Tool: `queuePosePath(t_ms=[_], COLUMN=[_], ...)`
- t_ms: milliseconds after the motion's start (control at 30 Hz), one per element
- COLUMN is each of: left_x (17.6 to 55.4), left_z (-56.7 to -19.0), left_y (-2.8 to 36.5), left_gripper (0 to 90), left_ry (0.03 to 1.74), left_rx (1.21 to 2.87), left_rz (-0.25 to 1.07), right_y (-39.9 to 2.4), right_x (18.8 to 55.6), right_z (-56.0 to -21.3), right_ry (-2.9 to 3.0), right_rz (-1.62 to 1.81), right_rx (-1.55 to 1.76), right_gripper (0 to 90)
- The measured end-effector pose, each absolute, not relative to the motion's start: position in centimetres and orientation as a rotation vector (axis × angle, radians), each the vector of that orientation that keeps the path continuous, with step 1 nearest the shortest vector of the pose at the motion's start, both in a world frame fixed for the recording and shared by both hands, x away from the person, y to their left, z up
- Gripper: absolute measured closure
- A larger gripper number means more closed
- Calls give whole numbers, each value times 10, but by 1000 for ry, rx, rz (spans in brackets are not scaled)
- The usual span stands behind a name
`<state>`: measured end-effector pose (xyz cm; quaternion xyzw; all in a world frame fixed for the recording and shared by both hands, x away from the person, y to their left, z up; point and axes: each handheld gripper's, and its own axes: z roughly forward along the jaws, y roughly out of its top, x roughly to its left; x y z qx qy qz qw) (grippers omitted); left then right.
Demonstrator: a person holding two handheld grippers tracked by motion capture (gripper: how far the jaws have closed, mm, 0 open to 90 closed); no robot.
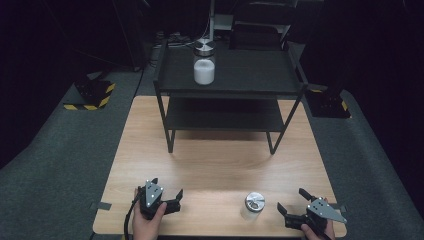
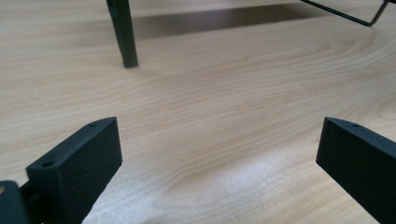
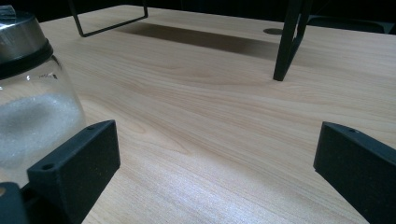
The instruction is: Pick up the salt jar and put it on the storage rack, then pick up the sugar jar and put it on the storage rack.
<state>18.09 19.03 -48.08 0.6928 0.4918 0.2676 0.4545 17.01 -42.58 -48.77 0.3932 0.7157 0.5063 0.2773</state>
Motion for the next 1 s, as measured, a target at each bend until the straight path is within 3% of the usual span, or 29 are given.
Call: queuePosePath(t_ms=[1000], left_x=[181], left_z=[-485], left_y=[201], left_gripper=[8], left_ry=[1156], left_rx=[1693], left_rz=[601], right_y=[-426], right_x=[168], right_z=[-488], right_ry=[1927], right_rz=[1358], right_rx=[1048], right_gripper=[1])
